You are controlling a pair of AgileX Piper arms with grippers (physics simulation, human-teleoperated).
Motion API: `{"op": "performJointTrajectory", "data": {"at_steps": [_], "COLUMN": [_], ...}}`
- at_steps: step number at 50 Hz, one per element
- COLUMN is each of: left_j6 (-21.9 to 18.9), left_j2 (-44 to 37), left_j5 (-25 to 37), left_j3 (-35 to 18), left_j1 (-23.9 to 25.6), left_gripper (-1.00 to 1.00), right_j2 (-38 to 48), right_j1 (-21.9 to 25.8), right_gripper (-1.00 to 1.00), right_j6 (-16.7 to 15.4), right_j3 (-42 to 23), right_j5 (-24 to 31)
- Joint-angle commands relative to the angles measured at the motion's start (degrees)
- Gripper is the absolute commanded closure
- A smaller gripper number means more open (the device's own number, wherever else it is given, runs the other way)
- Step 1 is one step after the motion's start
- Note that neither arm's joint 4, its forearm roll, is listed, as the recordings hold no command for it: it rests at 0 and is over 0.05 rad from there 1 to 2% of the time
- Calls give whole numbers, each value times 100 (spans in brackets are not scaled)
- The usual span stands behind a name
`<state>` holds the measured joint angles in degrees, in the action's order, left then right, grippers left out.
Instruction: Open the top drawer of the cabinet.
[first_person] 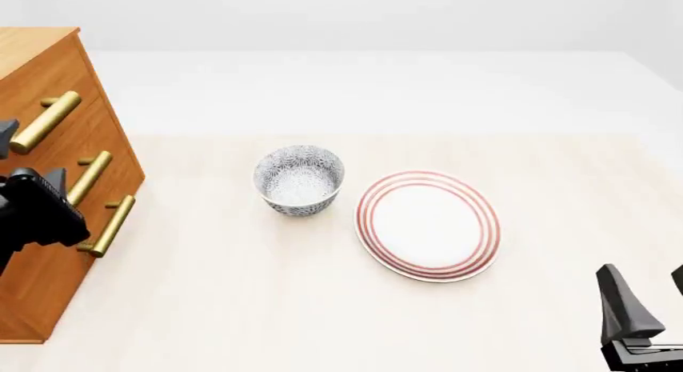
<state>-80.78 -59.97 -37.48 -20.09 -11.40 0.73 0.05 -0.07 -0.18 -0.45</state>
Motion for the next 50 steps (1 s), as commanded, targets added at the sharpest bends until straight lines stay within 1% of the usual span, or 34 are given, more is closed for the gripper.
{"op": "performJointTrajectory", "data": {"at_steps": [1,16,18,27,29,40,50], "left_j6": [-18,122,254,198,271,249,367], "left_j2": [-285,-487,-470,-737,-715,-938,-1107], "left_j5": [-173,-267,-190,-463,-384,-451,-476], "left_j3": [-108,-226,-295,-265,-315,-451,-546], "left_j1": [-60,-248,-229,-334,-334,-368,-581], "left_gripper": [-100,-100,-100,-100,-100,-100,-100], "right_j2": [-10,-11,-11,-11,-10,-11,-10], "right_j1": [-2,-1,-1,-2,-1,-1,-1], "right_gripper": [-100,-100,-100,-100,-100,-100,-100], "right_j6": [1,1,1,1,0,1,1], "right_j3": [-1,-1,-1,-1,-1,-1,-1], "right_j5": [10,10,10,10,10,10,10]}}
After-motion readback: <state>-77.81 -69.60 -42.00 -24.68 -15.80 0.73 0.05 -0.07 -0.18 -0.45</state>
